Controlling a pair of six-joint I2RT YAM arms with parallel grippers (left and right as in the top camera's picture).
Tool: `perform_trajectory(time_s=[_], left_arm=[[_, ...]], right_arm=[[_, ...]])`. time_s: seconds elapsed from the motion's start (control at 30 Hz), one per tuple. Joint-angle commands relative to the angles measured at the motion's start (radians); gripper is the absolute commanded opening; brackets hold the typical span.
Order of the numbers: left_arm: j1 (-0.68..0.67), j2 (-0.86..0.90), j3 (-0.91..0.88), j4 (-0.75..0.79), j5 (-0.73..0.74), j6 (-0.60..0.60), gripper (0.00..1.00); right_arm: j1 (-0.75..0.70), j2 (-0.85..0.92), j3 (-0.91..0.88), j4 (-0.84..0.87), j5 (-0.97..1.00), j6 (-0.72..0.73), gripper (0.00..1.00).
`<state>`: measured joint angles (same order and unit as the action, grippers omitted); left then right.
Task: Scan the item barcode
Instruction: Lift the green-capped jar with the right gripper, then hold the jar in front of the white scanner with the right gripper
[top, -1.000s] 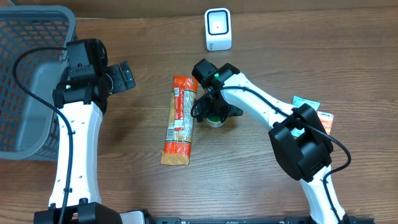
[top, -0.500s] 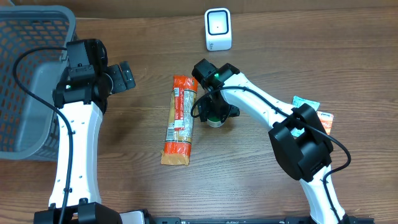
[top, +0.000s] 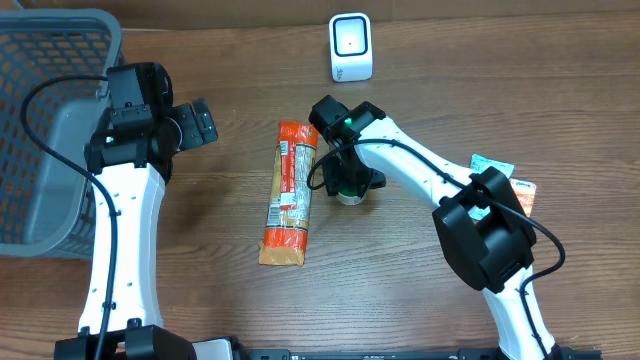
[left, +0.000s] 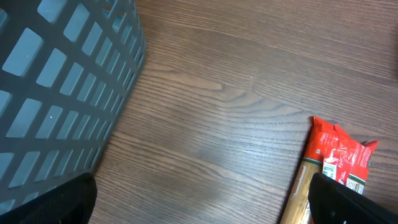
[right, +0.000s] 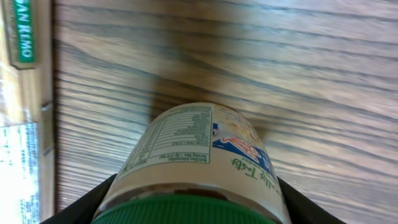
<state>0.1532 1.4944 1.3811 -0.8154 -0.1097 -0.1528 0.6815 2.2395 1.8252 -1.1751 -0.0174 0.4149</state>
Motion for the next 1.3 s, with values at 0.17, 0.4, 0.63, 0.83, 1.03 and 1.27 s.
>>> perform_trajectory(time_s=[0.17, 0.4, 0.63, 0.83, 1.03, 1.27], left_arm=[[0.003, 0.010, 0.010, 0.004, -0.005, 0.019, 1.00], [0.003, 0.010, 0.010, 0.004, -0.005, 0.019, 1.00], [0.003, 0.010, 0.010, 0.004, -0.005, 0.019, 1.00], [0.003, 0.010, 0.010, 0.004, -0.005, 0.019, 1.00], [0.003, 0.010, 0.010, 0.004, -0.005, 0.019, 1.00], [0.003, 0.010, 0.010, 0.004, -0.005, 0.019, 1.00]], right_arm=[[0.002, -0.256, 0.011, -0.035, 0.054, 0.003, 0.15], [-0.008, -0.339, 0.011, -0.085, 0.104, 0.003, 0.04], [-0.011, -0.399, 0.011, -0.087, 0.121, 0.004, 0.04], [-0.105, -0.398, 0.031, -0.041, 0.001, 0.015, 0.03], [-0.254, -0.397, 0.125, -0.040, -0.148, 0.014, 0.04], [-0.254, -0.382, 0.137, 0.138, -0.107, -0.069, 0.04]])
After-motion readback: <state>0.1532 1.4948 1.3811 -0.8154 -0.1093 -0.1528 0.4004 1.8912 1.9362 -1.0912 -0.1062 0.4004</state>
